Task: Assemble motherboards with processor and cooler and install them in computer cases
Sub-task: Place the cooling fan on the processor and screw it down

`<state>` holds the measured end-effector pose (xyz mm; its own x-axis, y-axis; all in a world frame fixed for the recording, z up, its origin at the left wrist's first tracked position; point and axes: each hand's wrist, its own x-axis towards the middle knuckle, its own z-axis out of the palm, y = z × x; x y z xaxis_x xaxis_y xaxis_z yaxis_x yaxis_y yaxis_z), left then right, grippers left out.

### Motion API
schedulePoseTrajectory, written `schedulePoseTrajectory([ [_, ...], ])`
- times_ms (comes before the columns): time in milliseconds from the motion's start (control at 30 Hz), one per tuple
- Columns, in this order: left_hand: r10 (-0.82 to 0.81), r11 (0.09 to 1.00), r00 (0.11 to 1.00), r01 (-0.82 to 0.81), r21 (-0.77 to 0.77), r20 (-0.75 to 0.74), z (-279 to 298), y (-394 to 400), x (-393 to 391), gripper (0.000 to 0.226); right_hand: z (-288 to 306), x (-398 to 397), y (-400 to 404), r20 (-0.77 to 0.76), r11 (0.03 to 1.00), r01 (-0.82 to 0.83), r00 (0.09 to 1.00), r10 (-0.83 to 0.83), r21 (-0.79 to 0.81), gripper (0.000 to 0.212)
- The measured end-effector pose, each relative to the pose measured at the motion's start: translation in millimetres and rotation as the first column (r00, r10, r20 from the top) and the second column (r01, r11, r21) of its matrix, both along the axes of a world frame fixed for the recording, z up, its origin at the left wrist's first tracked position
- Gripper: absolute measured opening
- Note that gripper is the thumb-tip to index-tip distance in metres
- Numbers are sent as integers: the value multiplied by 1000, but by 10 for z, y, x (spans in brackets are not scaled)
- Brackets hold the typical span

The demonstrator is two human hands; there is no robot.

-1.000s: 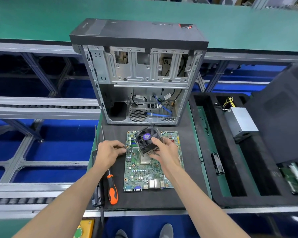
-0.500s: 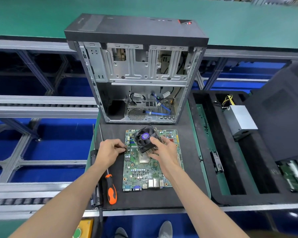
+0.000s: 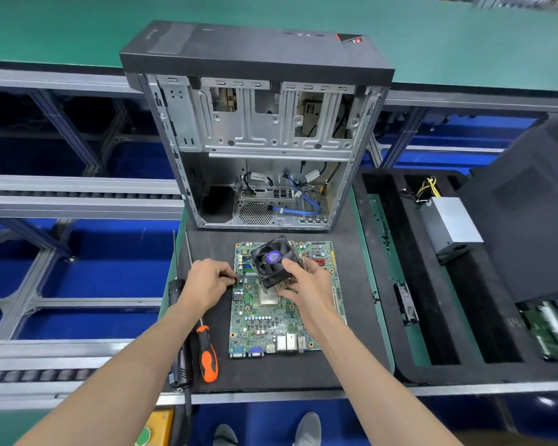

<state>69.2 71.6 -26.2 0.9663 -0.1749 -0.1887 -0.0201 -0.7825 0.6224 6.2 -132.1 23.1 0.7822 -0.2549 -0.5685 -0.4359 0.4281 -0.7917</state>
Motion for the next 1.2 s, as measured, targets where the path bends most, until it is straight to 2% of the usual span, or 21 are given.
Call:
schedulePoseTrajectory([
  [100,-9,999,1000,8,42,21,-33,-12,15,9,-10,-26,0,-10,1000,0,1000,0,16,55],
  [233,-11,993,999,7,115,36,-40,-39,19,8,-69,-125,0,-24,995,21,1000,-19,96,41],
  [367,-68,986,997,63,156,27,36,-24,31,11,-142,-269,90,-73,981,67,996,-54,185,47],
  [467,4,1000,997,-2,-25,79,87,7,-52,26,-191,-342,145,-95,967,104,992,-84,231,51],
  [567,131,961,982,-91,-263,137,204,1,-207,49,-227,-367,178,-120,956,144,986,-116,256,50],
  [633,13,951,993,24,-309,119,276,-13,-235,54,-243,-378,211,-135,950,171,981,-139,263,51],
  [700,-229,942,970,242,-233,82,325,-28,-213,61,-247,-383,245,-139,942,196,977,-163,272,50],
  [767,-417,900,909,411,-148,-13,343,-81,-183,81,-249,-380,272,-138,928,227,971,-194,296,51],
  [867,-507,861,854,507,-28,-116,296,-207,-144,118,-250,-369,305,-138,916,236,970,-201,323,53],
  [933,-486,872,869,489,15,-87,259,-263,-132,122,-247,-373,315,-130,923,203,977,-169,327,54],
  [1033,-439,899,899,439,1,-5,231,-273,-114,107,-231,-382,221,-116,963,67,993,-38,263,37],
  [1133,-432,902,901,431,11,34,240,-256,-94,102,-195,-376,-37,-151,986,-155,975,163,65,21],
  [1200,-441,898,897,439,40,40,239,-257,-95,104,-185,-349,-218,-178,980,-190,968,175,-68,18],
])
